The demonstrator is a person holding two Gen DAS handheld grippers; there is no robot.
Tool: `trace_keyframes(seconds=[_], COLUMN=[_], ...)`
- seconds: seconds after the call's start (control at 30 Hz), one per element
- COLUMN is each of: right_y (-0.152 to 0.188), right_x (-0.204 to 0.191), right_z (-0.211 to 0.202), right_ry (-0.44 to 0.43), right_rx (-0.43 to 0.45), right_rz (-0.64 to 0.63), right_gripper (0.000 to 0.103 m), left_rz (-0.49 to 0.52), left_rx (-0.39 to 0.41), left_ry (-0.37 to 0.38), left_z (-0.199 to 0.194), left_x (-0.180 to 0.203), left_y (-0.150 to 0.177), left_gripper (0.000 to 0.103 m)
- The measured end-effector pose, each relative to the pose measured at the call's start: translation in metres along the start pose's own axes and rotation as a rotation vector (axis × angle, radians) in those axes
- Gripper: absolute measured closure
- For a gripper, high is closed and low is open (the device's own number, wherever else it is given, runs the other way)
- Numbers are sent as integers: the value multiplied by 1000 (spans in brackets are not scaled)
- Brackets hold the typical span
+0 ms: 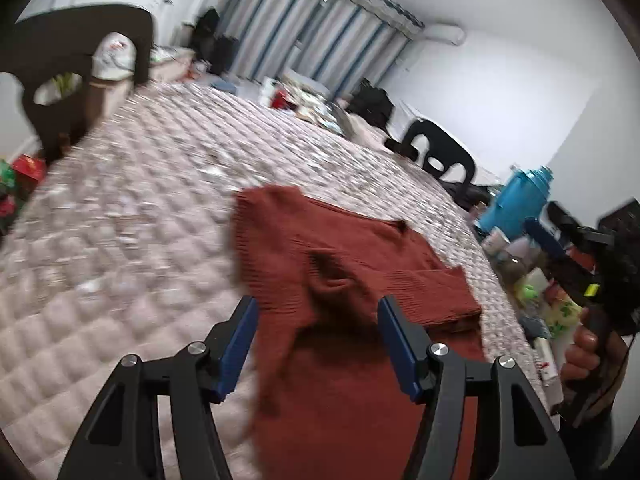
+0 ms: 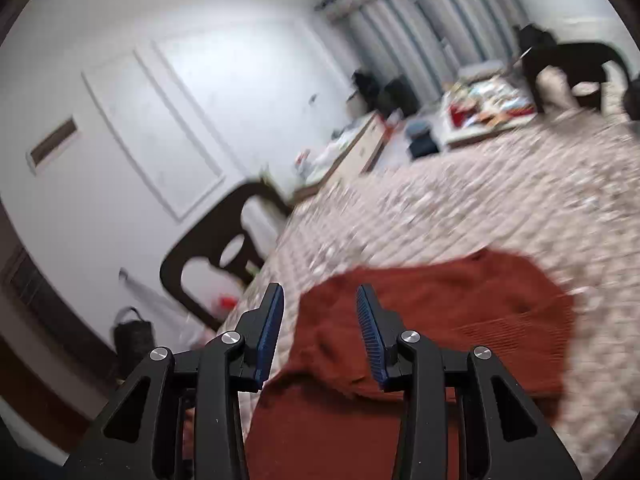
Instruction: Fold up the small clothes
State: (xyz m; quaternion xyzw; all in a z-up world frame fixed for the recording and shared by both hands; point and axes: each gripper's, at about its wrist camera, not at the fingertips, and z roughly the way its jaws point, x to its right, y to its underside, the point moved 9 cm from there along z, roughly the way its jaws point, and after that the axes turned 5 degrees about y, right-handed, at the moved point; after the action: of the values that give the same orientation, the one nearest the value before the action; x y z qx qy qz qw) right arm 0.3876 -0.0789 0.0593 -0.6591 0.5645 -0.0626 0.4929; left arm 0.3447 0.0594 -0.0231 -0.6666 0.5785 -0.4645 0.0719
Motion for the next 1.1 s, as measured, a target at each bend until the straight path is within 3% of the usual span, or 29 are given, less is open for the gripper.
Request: trace_keyframes(seconds=[0.17,0.23,0.3,0.37,0.4,0.47,0.53,0.63,0.8,0.87,0.97,1.1], right_y=[-20,-20,-15,-8,-6,-2,-1,2,31,47,67,65], right_x=[21,28,35,43,46,56,65,74,110,129,143,149], right_z=[-58,-70,-74,-75,-76,-75,-71,-70,-34,-18,-6,-13], right_ry=[71,86,101,111,114,120,128,134,238,294,371,469], right_rx=[127,146,143,127,120,103,94,90,-59,-138,-226,-219], right_rz=[35,44,53,63,67,90,109,115,91,108,74,14], right_gripper=[64,64,64,64,64,64,64,64,64,64,64,68], left_rz=[-77,-91,-80,-79,-69,-42,-9,35,-36,-41,-14,17], left_rx=[-161,-183,-196,-203,-197,-152,-52,40,-81,-62,-52,12], left_ry=[8,3,-28,-38,-37,-15,56,44,-25,-2,-19,-40], left_z=[52,63,70,74,74,66,47,29,52,43,30,7], left_x=[10,13,14,15,16,21,32,22,-29,-28,-22,-17], left_y=[9,13,14,14,13,3,-12,-23,14,16,15,-1], left_gripper=[40,45,74,89,90,91,91,91,87,86,74,71])
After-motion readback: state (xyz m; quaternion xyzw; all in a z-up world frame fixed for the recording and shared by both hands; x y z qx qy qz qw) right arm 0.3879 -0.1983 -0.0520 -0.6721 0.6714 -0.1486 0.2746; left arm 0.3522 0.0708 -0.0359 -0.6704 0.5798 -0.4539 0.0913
